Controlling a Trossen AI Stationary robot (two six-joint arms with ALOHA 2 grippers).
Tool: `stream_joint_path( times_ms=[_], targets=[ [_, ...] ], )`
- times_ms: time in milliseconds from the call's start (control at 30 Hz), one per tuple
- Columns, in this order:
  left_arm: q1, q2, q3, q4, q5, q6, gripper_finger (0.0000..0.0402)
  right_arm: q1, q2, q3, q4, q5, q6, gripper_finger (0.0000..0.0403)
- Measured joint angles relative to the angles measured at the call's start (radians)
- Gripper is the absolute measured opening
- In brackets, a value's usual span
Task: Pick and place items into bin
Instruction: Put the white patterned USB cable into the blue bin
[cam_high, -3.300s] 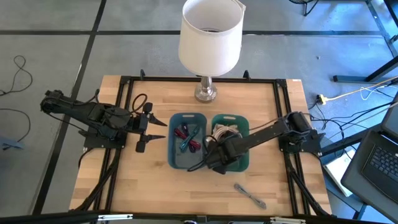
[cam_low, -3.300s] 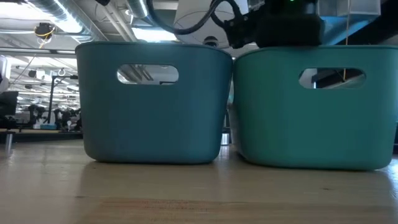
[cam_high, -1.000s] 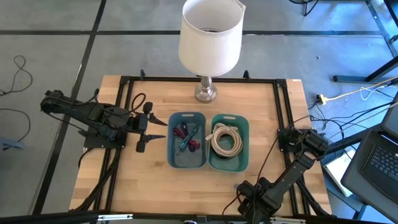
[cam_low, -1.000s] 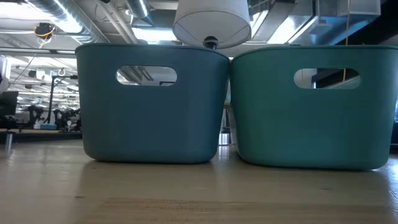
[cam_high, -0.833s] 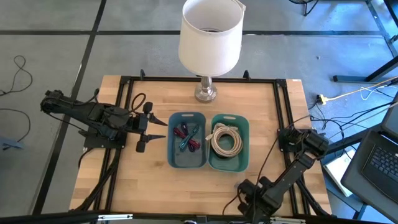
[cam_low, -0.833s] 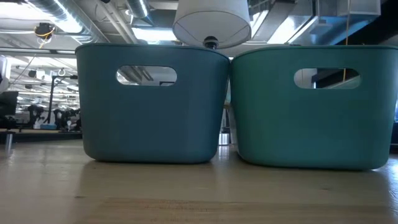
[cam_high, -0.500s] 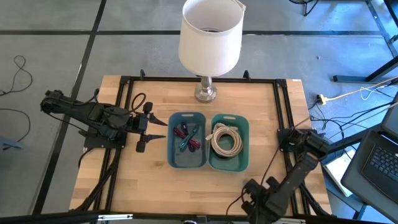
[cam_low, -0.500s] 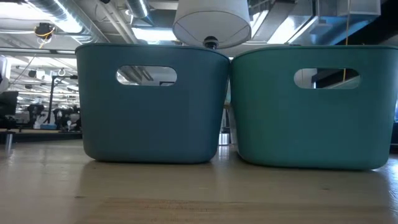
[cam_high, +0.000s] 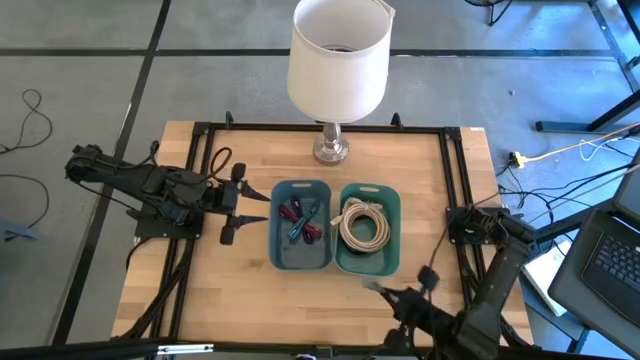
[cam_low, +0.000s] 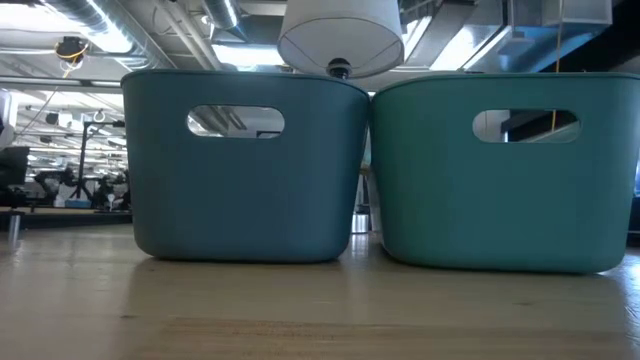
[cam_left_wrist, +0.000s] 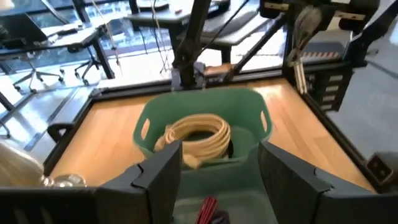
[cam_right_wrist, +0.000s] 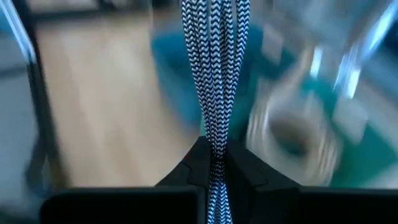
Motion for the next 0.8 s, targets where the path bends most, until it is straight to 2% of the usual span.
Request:
stream_joint_path(
  times_ms=[100, 167, 233, 333, 400, 567, 800],
  targets=[
    [0.0, 0.007, 0.0, 0.097, 0.051, 0.0, 0.0205, -0.052, 0.0, 0.036, 0.005, 0.219, -0.19, 0.0024],
    [0.0, 0.022, 0.0, 0.194, 0.132, 0.008, 0.0205, -0.107, 0.0, 0.061, 0.01, 0.272, -0.308, 0.0024],
    [0.0, 0.049, 0.0, 0.309, 0.236, 0.032, 0.0205, -0.168, 0.0, 0.096, 0.023, 0.28, -0.412, 0.0024],
    [0.0, 0.1, 0.0, 0.453, 0.385, 0.057, 0.0205, -0.256, 0.0, 0.15, 0.101, 0.24, -0.616, 0.0024],
    [-0.001, 0.137, 0.0, 0.513, 0.432, 0.075, 0.0205, -0.302, 0.0, 0.187, 0.191, 0.194, -0.79, 0.0024],
    [0.004, 0.211, 0.0, 0.543, 0.422, 0.106, 0.0205, -0.37, 0.0, 0.255, 0.415, 0.082, -1.151, 0.0024],
    [0.009, 0.269, 0.0, 0.641, 0.432, 0.116, 0.0205, -0.415, 0.0, 0.267, 0.57, 0.004, -1.347, 0.0024]
  ],
)
